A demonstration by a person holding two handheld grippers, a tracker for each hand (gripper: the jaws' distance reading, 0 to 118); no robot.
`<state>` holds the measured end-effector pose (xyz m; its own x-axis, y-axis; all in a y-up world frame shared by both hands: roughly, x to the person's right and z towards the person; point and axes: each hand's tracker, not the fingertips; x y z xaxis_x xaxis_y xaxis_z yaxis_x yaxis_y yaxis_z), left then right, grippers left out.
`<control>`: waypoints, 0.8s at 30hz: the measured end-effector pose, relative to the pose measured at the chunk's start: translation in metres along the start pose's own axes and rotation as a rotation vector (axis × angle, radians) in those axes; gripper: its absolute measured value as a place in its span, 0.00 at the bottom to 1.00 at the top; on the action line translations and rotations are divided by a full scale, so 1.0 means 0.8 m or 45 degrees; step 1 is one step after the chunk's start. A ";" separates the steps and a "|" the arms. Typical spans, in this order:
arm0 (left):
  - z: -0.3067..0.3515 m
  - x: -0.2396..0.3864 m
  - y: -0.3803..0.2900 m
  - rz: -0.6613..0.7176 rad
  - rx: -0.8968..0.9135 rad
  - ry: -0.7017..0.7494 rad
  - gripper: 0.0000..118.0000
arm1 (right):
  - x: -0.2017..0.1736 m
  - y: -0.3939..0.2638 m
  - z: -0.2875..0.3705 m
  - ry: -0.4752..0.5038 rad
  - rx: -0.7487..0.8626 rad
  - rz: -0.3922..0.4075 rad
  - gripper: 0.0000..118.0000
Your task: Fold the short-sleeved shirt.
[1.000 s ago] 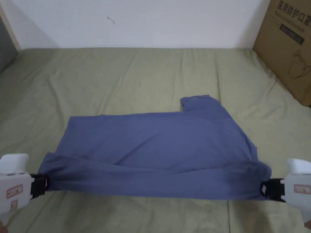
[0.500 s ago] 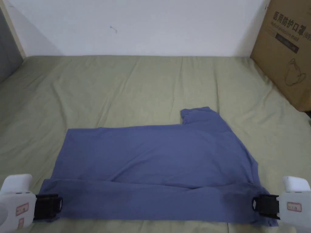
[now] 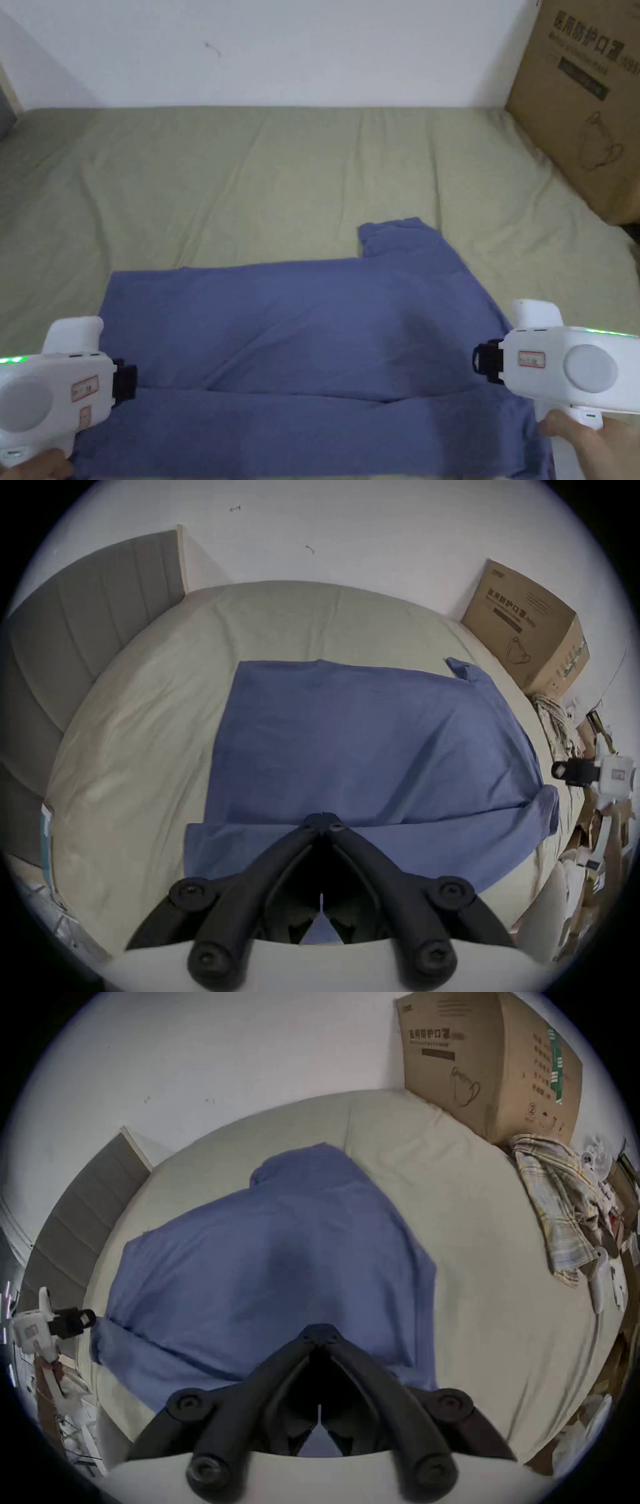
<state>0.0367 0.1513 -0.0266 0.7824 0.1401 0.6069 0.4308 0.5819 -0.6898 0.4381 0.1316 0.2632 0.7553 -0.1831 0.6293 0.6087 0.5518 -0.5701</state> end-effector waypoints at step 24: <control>-0.079 -0.032 0.066 0.033 -0.031 0.072 0.00 | 0.053 0.245 -0.226 -0.126 -0.187 0.110 0.69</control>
<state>0.0679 0.1280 -0.1035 0.8171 0.1089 0.5661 0.4205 0.5592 -0.7145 0.6331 0.0845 0.0824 0.7830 -0.0551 0.6196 0.5771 0.4360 -0.6906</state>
